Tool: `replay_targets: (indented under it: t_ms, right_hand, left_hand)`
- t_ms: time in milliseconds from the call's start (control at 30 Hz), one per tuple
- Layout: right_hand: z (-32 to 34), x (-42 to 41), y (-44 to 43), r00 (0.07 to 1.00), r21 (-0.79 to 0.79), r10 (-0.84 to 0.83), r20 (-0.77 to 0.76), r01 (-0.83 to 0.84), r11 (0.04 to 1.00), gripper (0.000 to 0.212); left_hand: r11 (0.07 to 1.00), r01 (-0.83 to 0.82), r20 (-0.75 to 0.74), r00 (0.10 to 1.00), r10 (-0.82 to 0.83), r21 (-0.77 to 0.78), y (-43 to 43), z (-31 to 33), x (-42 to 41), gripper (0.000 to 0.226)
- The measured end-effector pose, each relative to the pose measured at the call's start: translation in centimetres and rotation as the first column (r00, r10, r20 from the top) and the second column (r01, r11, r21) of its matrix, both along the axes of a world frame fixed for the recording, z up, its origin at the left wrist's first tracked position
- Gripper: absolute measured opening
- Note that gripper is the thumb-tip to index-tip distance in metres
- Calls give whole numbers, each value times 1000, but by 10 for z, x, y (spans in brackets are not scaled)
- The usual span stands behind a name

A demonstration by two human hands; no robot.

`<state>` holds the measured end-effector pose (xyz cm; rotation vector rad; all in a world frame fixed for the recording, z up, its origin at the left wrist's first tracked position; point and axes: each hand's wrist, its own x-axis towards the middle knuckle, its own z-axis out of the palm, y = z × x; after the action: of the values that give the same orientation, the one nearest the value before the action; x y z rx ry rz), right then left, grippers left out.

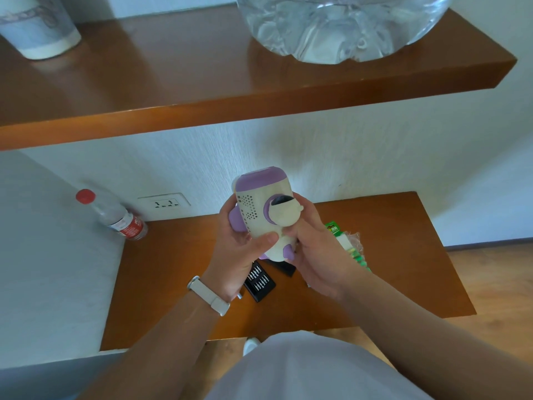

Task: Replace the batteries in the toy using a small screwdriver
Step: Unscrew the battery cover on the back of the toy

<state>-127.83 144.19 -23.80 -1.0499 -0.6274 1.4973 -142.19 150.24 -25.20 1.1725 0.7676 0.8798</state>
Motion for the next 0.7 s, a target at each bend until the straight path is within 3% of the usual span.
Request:
replay_targets:
  t_ms: [133,367,533,700]
  right_hand:
    - [1,-4,-4,975,45,-54,216,45,998,54]
    - [8,-14,-12,925,116,-115,363,78,990,53]
    - [8,-19,-11,965,90,-99,241,80,993,51]
    - [11,-19,-8,998,93,-55,-44,58,994,49]
  left_hand:
    - [998,53,24,998,-52,-28,4,2,-3,101]
    - [993,113,26,993,-112,-41,7,3,-4,104]
    - [993,103,28,994,-102,-54,5,2,-6,105]
    - [996,76,-1,997,-76,-54,2,0,-7,104]
